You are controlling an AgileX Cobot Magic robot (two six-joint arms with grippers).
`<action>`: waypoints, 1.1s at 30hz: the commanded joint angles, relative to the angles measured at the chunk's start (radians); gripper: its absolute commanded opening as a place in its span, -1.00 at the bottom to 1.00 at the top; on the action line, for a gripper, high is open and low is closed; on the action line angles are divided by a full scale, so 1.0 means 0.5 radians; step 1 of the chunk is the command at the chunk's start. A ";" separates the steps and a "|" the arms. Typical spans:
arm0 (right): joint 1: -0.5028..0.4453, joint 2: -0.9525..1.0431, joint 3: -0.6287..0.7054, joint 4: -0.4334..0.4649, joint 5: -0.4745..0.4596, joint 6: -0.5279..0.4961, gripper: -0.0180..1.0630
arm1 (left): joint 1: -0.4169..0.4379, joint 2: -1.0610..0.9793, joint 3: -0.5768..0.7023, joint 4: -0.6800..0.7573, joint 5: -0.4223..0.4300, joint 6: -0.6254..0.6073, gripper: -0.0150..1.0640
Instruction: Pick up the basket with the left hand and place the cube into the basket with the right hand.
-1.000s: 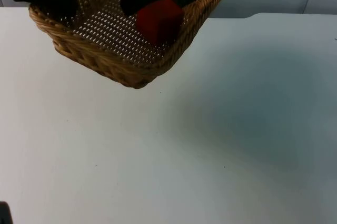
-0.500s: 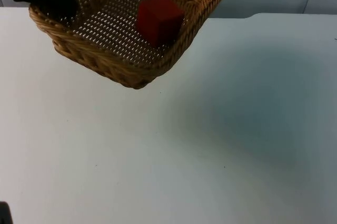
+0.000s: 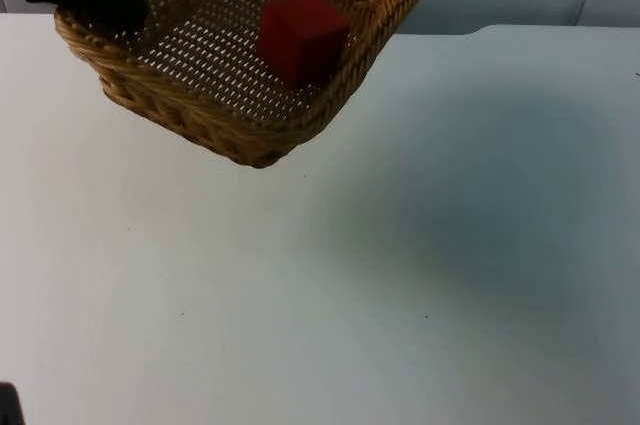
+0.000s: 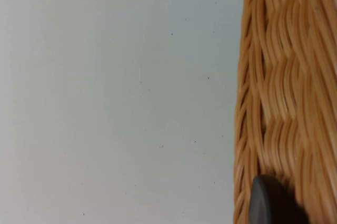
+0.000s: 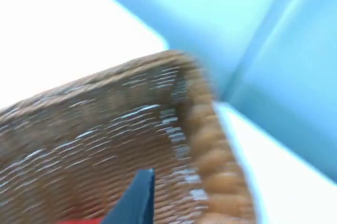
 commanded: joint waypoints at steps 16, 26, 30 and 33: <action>-0.359 -0.052 -0.403 -0.018 0.138 0.444 -0.96 | 0.000 -0.036 -0.010 -0.070 -0.143 -0.008 -0.98; -0.359 -0.052 -0.403 0.013 0.117 0.436 -0.96 | 0.000 0.041 -0.010 -0.337 -0.019 -0.041 -0.98; -0.359 -0.052 -0.403 0.017 0.108 0.436 -0.96 | 0.000 0.170 -0.010 -0.367 0.048 -0.112 -0.98; -0.359 -0.052 -0.403 0.017 0.108 0.427 -0.96 | 0.000 0.238 -0.010 -0.370 0.061 -0.112 -0.98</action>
